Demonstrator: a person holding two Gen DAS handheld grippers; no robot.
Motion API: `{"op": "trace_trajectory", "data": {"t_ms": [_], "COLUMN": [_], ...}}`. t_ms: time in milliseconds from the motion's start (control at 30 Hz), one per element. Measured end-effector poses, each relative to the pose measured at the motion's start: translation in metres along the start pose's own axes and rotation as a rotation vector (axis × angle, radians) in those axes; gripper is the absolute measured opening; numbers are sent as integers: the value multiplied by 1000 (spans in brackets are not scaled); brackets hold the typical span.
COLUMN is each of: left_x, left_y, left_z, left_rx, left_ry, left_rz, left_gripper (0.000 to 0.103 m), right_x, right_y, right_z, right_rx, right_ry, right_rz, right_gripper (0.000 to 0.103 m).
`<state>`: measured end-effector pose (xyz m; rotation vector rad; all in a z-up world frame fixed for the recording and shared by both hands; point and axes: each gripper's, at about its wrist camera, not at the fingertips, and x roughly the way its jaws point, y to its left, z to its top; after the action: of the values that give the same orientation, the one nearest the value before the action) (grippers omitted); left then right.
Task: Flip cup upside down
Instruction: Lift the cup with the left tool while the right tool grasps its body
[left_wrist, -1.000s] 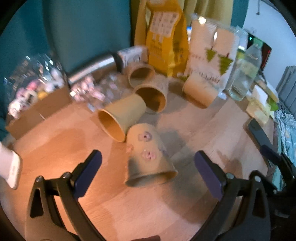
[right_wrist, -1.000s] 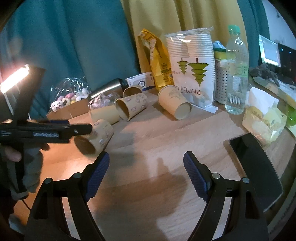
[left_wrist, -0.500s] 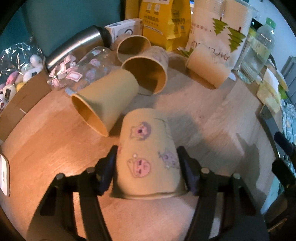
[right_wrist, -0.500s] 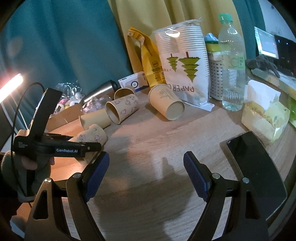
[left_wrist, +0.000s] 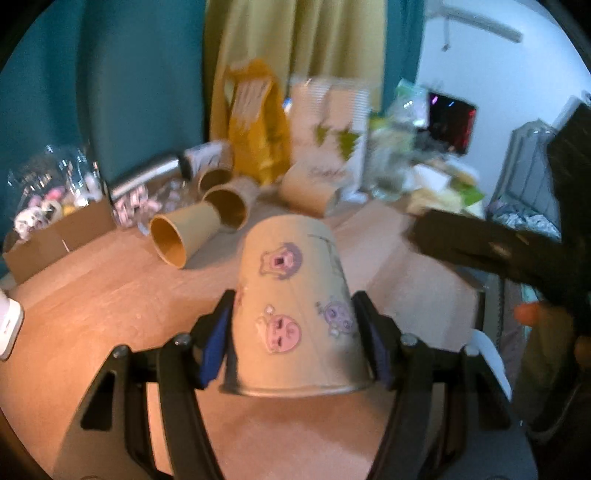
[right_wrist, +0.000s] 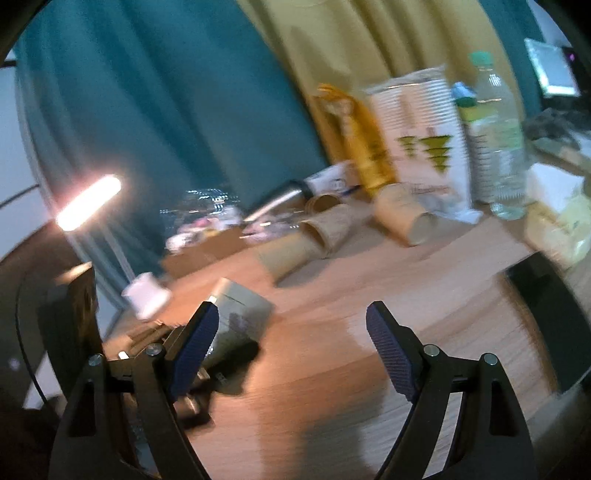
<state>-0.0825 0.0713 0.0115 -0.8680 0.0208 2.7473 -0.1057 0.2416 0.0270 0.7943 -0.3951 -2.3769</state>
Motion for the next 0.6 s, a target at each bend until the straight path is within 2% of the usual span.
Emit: {"op": "trace_trajectory", "data": {"t_ms": [67,200,367,600], "left_x": [-22,-53,-75,-87], "left_y": [-12,-20,-16,-15], "left_z": [-14,-30,-40,-50], "left_rx": [35,63,75,121], "left_ry": [-76,-176,-243,-291], "left_rz": [5,15,-4,-51], "left_gripper": [64,64,64,64], "right_x": [-5,-10,-10,3], "right_y": [13,39,57,71], "right_z": [-7,-22,-31,-32], "right_rx": [12,18,41,24], "right_ry": [12,43,79,121], "right_rz": [54,114,171,191], "right_gripper": [85,85,85,84]}}
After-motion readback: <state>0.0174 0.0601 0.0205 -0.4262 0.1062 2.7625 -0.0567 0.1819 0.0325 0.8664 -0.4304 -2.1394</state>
